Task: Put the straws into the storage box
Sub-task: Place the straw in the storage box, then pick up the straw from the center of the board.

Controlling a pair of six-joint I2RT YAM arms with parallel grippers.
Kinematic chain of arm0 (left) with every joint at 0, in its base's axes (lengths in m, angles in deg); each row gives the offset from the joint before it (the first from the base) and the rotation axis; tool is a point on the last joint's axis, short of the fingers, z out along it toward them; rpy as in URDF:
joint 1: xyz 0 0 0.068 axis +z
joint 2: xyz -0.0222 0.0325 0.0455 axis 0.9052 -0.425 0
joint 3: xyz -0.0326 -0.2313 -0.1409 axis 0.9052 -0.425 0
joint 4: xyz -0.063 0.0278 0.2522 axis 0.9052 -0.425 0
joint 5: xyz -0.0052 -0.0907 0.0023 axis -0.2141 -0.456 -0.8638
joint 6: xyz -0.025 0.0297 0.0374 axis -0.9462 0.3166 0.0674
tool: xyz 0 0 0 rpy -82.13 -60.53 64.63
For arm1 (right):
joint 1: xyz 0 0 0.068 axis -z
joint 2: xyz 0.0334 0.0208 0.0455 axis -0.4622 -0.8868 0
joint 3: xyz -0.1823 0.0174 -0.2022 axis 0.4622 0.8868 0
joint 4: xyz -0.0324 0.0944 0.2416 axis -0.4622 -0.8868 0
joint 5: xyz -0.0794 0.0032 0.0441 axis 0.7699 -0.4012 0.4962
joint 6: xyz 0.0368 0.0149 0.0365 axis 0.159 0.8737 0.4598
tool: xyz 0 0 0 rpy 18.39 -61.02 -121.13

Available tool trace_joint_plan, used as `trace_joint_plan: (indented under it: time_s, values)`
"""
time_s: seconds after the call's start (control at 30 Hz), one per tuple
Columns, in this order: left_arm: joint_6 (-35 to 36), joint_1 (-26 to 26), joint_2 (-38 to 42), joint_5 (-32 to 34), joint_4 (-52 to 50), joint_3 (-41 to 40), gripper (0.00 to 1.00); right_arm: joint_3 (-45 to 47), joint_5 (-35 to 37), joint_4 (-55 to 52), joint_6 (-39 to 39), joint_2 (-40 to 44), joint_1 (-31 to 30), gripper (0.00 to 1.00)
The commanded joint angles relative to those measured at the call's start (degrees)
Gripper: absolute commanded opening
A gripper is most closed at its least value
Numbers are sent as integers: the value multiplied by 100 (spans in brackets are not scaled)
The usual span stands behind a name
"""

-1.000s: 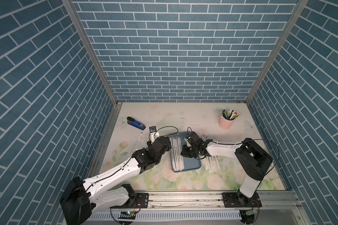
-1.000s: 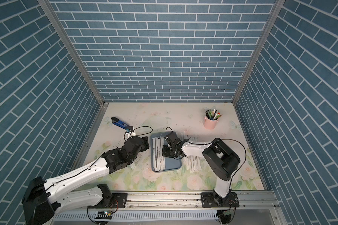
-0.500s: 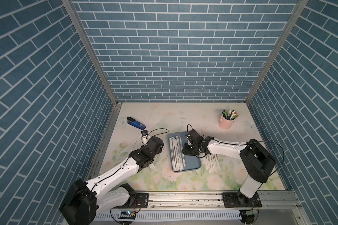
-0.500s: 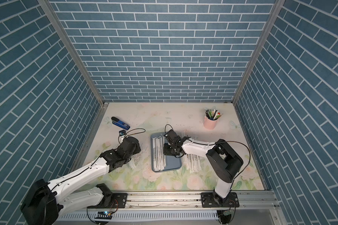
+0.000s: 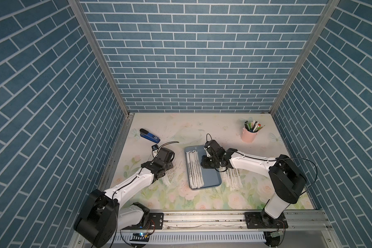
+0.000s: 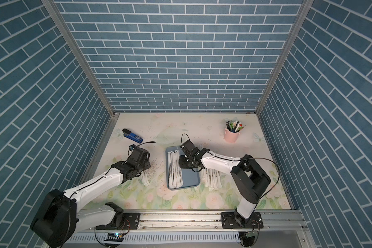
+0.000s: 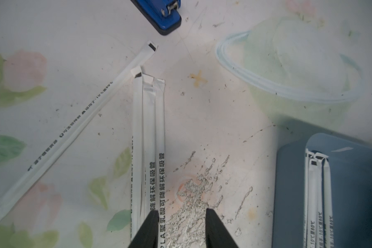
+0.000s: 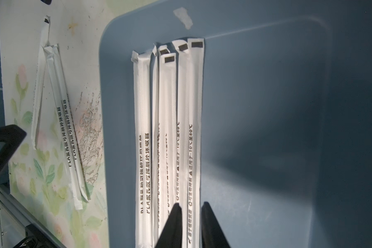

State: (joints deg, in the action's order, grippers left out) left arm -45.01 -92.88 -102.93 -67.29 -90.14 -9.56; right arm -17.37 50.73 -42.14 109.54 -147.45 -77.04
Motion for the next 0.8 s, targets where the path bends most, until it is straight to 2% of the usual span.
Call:
trace_joint_plan:
  time_s: [0.0, 0.3, 0.77]
  values:
    - [134, 26, -278, -89, 52, 113, 38, -29, 95, -25, -132, 197, -32, 20]
    - [2, 40, -440, -37, -228, 233, 38, 136, 184, 137, -149, 350, -23, 22]
    - [-3, 121, -566, -343, 76, 43, 38, -80, 254, 52, -245, 249, -23, 22]
